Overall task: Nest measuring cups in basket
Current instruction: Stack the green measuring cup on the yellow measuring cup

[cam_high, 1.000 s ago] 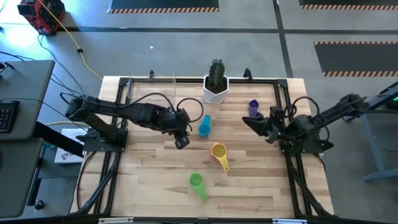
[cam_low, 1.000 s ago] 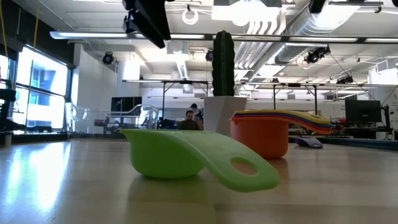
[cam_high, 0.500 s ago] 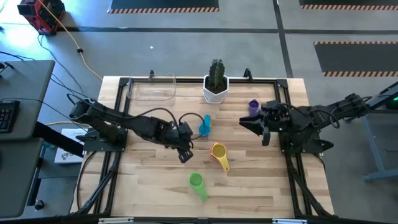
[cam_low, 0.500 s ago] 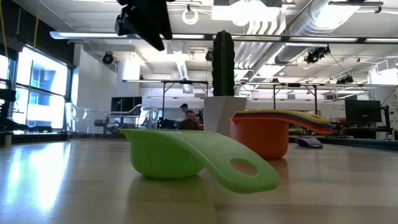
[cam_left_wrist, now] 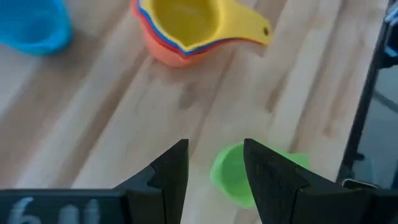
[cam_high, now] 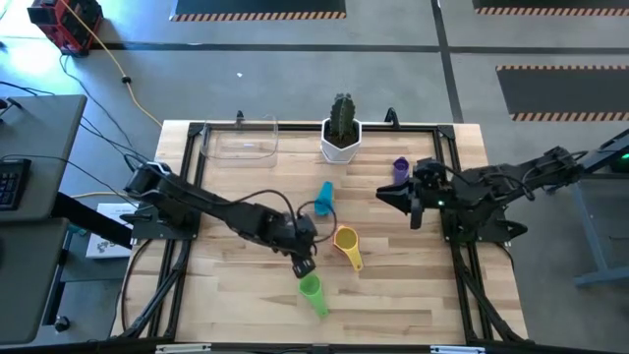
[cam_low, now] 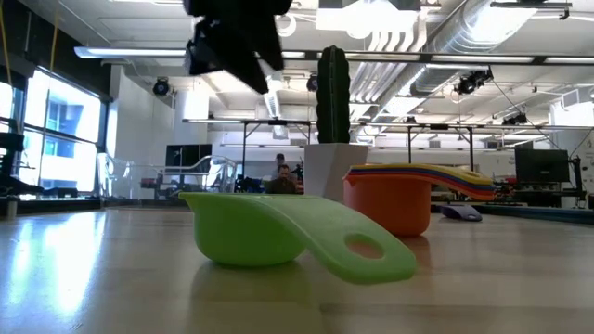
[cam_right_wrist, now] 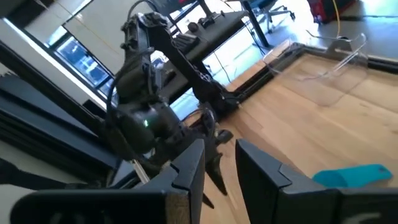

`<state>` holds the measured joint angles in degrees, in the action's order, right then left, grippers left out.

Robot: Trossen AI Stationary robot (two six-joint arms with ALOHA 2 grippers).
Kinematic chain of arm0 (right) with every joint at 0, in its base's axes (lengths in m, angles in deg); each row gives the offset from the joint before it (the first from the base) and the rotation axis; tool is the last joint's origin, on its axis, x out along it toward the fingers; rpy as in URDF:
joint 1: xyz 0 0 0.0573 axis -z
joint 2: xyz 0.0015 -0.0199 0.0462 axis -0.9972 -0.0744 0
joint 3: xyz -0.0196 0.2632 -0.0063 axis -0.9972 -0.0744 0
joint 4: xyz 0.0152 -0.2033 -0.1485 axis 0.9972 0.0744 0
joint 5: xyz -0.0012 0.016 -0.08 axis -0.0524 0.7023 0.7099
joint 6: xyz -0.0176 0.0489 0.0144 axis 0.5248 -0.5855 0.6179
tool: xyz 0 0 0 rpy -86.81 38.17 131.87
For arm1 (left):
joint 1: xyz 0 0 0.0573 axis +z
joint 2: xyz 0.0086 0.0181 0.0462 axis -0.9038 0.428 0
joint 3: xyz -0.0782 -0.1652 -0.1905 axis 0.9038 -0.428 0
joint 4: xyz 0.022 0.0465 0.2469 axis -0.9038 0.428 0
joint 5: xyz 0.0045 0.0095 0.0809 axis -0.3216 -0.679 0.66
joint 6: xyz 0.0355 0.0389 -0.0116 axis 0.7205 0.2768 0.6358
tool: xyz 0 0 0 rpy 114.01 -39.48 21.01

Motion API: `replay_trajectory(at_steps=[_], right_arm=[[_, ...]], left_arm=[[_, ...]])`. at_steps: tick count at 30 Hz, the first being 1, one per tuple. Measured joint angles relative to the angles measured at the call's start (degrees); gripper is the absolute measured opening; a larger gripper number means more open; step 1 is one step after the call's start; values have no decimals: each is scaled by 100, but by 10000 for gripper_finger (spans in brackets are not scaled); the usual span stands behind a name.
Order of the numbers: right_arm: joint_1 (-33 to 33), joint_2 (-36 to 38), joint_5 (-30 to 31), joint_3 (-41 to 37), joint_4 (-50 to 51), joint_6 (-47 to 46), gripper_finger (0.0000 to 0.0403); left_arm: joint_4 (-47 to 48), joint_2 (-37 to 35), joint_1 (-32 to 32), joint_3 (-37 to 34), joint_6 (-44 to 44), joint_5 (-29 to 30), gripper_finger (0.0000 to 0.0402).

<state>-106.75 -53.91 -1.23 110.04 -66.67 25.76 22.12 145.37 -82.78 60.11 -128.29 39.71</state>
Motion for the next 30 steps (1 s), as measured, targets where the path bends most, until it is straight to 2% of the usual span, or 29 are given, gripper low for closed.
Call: replay_trajectory(at_steps=[5,16,25,30], right_arm=[[0,-129,12,-6,40,-303,83],[-2,-323,-52,-9,188,-468,83],[-2,-445,-54,-8,201,-603,83],[-2,-504,-58,-7,199,-661,83]], left_arm=[[-183,282,-117,2,62,-238,143],[-398,936,-263,-2,24,-244,143],[-558,1177,-419,-3,746,-296,143],[-752,1177,-418,-2,1607,-288,143]])
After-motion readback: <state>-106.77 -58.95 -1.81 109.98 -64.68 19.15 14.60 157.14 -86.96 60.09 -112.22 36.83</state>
